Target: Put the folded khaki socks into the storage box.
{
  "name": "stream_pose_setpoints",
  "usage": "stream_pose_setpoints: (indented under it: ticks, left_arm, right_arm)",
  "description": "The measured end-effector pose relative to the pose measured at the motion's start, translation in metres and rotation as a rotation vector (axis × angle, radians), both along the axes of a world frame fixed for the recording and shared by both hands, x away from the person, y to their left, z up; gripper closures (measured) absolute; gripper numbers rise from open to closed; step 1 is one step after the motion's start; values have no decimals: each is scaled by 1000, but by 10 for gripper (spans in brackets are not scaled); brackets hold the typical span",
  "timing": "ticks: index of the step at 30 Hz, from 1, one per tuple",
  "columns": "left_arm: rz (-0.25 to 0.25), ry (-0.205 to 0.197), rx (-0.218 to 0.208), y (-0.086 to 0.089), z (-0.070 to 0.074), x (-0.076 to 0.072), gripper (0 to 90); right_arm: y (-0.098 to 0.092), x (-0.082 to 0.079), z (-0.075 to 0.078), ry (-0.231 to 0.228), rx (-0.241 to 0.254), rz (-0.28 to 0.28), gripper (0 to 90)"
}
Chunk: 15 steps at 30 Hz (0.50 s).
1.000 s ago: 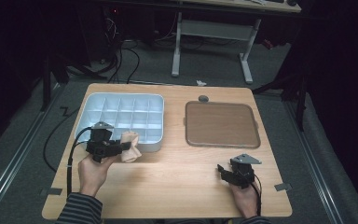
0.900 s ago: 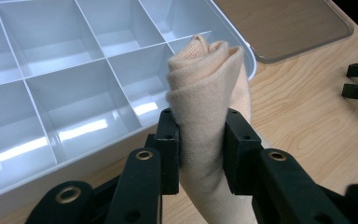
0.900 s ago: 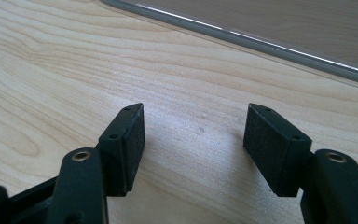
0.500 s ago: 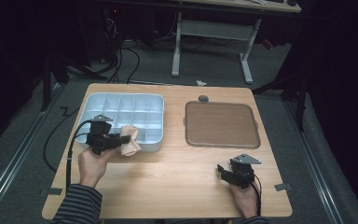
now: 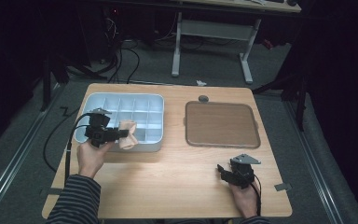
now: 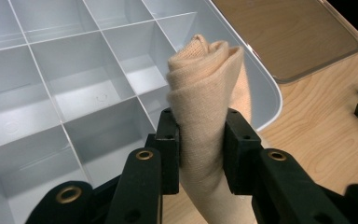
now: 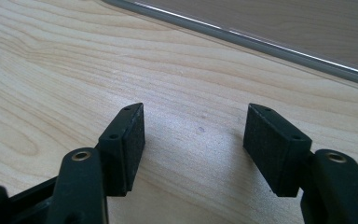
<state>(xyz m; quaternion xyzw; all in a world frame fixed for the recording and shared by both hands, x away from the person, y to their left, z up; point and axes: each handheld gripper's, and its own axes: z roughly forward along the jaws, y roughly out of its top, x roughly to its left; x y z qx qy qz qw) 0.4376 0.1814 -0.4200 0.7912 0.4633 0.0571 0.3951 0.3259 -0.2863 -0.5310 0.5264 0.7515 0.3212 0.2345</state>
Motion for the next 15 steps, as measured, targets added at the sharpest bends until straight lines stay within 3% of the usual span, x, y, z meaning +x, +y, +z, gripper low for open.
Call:
stream_pose_setpoints:
  ticks: [15]
  left_arm:
    - [23, 33, -21, 13, -14, 23, 711]
  right_arm:
    - [0, 0, 0, -1, -3, 0, 382]
